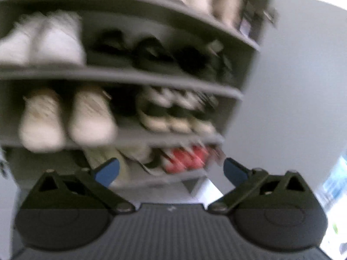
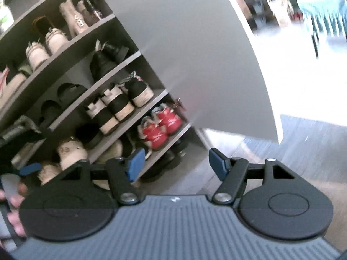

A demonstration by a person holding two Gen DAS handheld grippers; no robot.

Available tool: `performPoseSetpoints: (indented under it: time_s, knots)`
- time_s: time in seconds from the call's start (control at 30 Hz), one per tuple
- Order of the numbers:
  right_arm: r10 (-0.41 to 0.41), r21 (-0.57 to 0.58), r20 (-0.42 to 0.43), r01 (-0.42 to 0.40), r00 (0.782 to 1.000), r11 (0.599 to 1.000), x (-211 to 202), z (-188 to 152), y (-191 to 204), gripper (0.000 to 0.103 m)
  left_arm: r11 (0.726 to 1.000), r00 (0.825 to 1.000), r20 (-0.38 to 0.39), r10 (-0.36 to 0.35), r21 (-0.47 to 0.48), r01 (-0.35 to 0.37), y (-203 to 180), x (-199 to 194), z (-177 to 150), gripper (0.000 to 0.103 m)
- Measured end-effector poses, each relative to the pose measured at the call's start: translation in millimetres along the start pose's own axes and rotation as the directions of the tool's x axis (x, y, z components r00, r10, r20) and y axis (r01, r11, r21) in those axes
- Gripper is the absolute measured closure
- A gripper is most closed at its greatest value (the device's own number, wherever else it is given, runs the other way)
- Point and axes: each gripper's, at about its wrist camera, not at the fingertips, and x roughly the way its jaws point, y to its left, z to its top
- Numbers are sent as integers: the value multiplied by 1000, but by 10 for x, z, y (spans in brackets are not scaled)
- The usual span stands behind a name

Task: Organize scattered shoes
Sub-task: 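Move the right gripper down to the white sneakers on the floor mat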

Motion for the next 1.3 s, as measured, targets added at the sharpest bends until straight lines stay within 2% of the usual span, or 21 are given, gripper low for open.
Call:
performPoseSetpoints:
  time_s: [0.07, 0.17, 0.33, 0.47, 0.5, 0.6, 0.67, 0.7, 0.73, 0.83, 1.1, 1.3]
  knots:
    - [-48, -41, 15, 48, 999, 998, -50, 27, -22, 34, 999, 998, -65, -2, 46, 5, -118, 98, -244, 0]
    - [-95, -84, 18, 96, 995, 992, -118, 60, -98, 34, 986, 989, -136, 50, 162, -28, -334, 217, -536, 0]
    - [-181, -110, 23, 182, 983, 977, -191, 124, -328, 34, 961, 987, -162, 22, 276, 24, -641, 257, -762, 0]
    - [-225, -96, -10, 223, 974, 970, -166, 130, -468, 34, 954, 981, -195, -16, 289, 73, -733, 259, -882, 0]
    - [-231, -78, -20, 229, 973, 970, -143, 129, -510, 23, 953, 981, -195, -13, 295, 71, -748, 279, -899, 0]
    - [-240, -84, -34, 236, 970, 968, -71, 110, -504, 20, 955, 981, -196, 2, 291, 57, -749, 341, -926, 0]
    - [-240, -90, -58, 234, 969, 968, 17, 85, -489, 10, 960, 978, -207, 3, 273, 55, -747, 355, -897, 0]
    - [-244, -85, -66, 238, 968, 968, 48, 72, -491, 2, 963, 978, -210, 2, 262, 54, -739, 363, -876, 0]
    - [-248, -81, -73, 242, 966, 967, 78, 59, -494, 0, 966, 978, -210, 1, 255, 53, -735, 365, -856, 0]
    - [-271, -82, -95, 264, 958, 961, 145, 24, -495, 0, 965, 981, -196, 6, 259, 45, -748, 337, -815, 0]
    - [-255, -61, -143, 249, 956, 967, 194, -36, -493, 0, 971, 976, -220, -11, 229, 62, -756, 309, -809, 0]
    - [-248, -43, -157, 244, 956, 969, 235, -36, -512, 0, 970, 980, -199, -12, 235, 59, -799, 276, -775, 0]
